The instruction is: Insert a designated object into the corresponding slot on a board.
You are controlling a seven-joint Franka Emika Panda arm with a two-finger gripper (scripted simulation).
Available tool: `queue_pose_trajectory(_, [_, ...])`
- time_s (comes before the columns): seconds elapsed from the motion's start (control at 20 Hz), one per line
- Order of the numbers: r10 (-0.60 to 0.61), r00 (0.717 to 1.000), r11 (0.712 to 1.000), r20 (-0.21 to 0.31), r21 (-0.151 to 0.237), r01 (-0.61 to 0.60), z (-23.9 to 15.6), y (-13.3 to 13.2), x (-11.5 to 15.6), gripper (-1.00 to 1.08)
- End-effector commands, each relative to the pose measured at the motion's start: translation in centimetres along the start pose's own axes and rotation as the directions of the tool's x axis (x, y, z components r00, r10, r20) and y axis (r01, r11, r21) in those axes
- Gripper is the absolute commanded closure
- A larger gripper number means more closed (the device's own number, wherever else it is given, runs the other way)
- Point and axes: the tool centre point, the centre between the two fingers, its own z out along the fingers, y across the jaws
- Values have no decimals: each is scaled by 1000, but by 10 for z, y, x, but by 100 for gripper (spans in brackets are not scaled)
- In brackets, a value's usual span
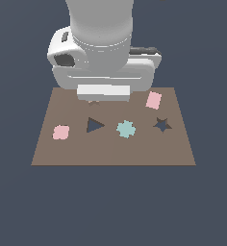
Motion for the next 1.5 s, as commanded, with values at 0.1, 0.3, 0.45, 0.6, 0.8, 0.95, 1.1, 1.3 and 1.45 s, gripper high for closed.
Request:
queue_pose_trajectory(0.1, [-3,1000,1000,0,0,3,1,0,-1,-92])
queue_pose_trajectory(0.3, [-23,1000,1000,-2,0,23,5,2,-4,-92])
queue_pose_trajectory(0.45, [-52,999,999,-5,0,52,11,4,-10,-92])
queue_pose_trajectory(0.6, [-92,996,996,-9,1,92,19,7,-17,-92])
queue_pose_trajectory(0.8, [-160,987,987,-16,0,160,33,13,-30,-92])
queue_pose_trajectory(0.95, [-221,975,975,-22,0,221,47,19,-40,-92])
queue_pose_trajectory(1.1, [-285,958,959,-29,-1,285,61,27,-51,-92])
queue_pose_trajectory(1.3, [-351,936,936,-35,-2,351,76,36,-61,-92])
queue_pose_trajectory(1.45, [-389,921,921,-39,-3,389,85,41,-66,-92])
